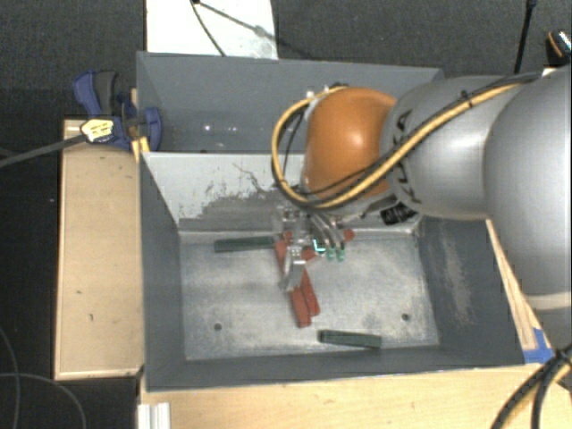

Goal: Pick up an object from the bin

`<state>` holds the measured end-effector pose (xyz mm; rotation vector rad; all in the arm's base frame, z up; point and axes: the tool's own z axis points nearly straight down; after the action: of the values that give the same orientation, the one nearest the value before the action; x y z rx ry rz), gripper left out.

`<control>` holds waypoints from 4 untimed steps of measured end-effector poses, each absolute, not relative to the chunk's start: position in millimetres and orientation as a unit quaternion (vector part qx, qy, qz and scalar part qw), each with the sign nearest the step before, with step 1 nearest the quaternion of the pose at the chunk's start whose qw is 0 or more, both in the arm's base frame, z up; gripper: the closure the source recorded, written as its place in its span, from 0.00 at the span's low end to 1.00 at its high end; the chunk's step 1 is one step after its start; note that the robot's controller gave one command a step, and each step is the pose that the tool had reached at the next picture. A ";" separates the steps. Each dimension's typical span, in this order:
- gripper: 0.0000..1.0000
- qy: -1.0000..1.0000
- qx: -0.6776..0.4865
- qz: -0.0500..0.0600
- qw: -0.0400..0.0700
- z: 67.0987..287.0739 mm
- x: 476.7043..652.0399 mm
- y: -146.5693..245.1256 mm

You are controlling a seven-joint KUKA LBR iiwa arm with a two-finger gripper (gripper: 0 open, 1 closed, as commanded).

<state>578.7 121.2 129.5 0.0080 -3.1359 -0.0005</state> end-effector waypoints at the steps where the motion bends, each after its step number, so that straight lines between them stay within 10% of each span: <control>1: 0.00 -0.987 0.158 0.001 0.001 69.0 574.6 38.4; 2: 1.00 -0.988 0.157 0.000 -0.001 70.7 575.5 41.4; 3: 1.00 -0.987 0.161 0.000 -0.003 99.7 579.1 36.6; 4: 1.00 -0.985 0.170 0.000 -0.006 183.3 575.9 44.9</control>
Offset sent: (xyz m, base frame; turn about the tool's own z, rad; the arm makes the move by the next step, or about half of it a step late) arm -0.0040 -0.0797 -0.0595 -0.3163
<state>575.9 44.9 183.3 0.5360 -3.1067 0.0006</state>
